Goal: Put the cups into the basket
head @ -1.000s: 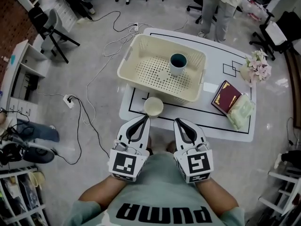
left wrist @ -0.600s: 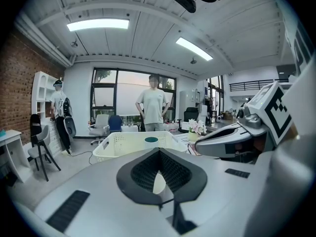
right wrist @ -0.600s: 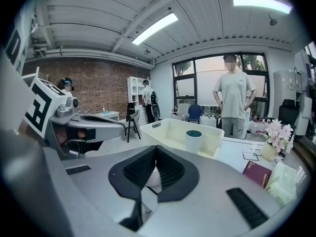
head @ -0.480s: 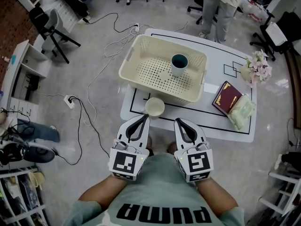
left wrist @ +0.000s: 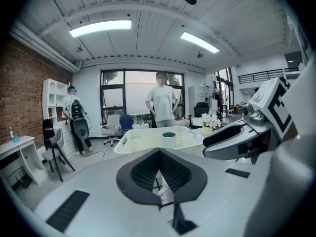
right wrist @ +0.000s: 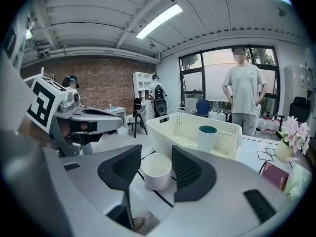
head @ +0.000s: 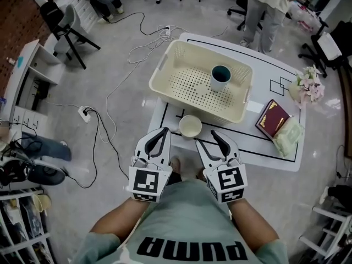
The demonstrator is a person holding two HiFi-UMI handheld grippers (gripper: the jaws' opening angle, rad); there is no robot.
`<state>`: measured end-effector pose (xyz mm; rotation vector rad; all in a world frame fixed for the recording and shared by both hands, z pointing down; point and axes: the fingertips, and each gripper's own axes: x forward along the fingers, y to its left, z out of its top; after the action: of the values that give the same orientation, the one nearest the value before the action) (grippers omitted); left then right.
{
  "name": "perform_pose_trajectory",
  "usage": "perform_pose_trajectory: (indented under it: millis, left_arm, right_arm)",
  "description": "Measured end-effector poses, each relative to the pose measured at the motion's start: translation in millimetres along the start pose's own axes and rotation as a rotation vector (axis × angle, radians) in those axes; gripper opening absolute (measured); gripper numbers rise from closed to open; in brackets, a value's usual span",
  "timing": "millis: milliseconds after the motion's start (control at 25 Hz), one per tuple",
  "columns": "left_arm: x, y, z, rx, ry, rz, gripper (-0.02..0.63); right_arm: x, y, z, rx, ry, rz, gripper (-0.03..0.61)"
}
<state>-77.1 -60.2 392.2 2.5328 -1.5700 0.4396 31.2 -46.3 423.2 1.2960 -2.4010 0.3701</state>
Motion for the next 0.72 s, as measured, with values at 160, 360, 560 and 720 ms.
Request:
perform_pose_trajectory:
  millis: [160,360,560,720]
  left_arm:
    - [4,17,-14,-0.003,0.023,0.029,0.006]
    - [13,35,-31,-0.011,0.055,0.053,0.006]
    - [21,48,-45,-0.020,0.078,0.070,0.006]
    - [26,55,-54,-0.028,0.091,0.072,0.006]
  right_arm:
    - [21,14,-6,-0.007,0.034,0.045,0.249]
    - [44,21,-21,-0.033,0.094,0.077,0.302]
    - [62,21,-39,-0.051,0.146,0.090,0.338]
    - [72,18,-49,-0.051,0.172,0.081,0.356]
